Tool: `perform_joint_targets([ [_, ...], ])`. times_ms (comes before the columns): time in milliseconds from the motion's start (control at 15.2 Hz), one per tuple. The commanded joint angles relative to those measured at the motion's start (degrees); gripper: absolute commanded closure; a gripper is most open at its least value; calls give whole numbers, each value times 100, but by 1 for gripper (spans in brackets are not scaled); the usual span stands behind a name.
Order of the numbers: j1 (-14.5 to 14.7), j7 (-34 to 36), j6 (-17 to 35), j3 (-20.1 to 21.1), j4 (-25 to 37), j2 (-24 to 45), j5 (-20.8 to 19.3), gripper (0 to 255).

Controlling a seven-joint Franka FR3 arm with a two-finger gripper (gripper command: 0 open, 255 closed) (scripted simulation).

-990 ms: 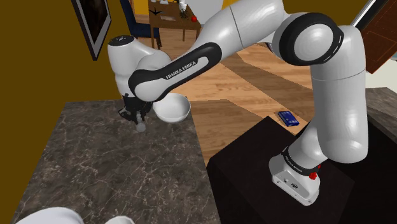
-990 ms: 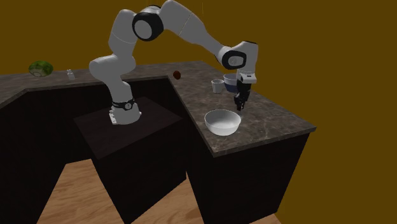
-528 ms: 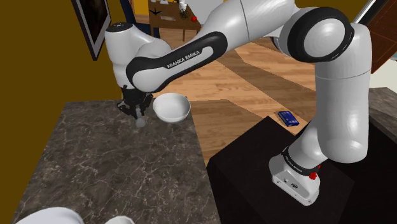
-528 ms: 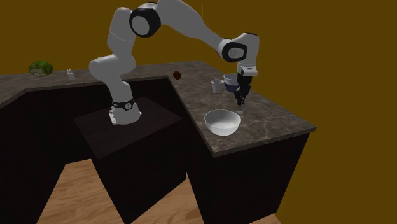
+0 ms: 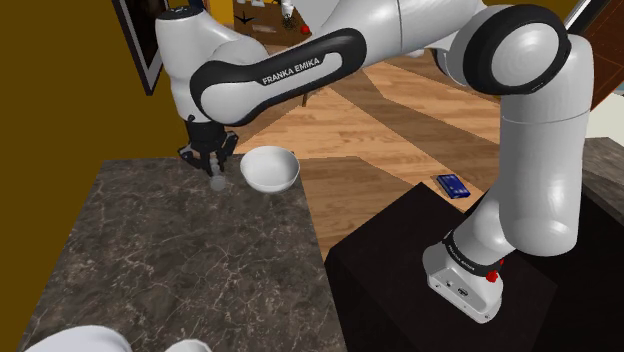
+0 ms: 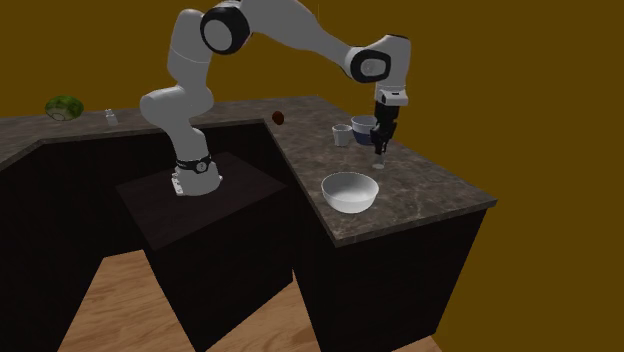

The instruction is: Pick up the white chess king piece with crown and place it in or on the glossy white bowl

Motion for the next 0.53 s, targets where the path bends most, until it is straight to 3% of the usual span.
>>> perform_joint_targets([
  [0,-11,-25,-131,21,60,-74,36,255],
  [462,-13,-89,-577,72,358,-238,124,255],
])
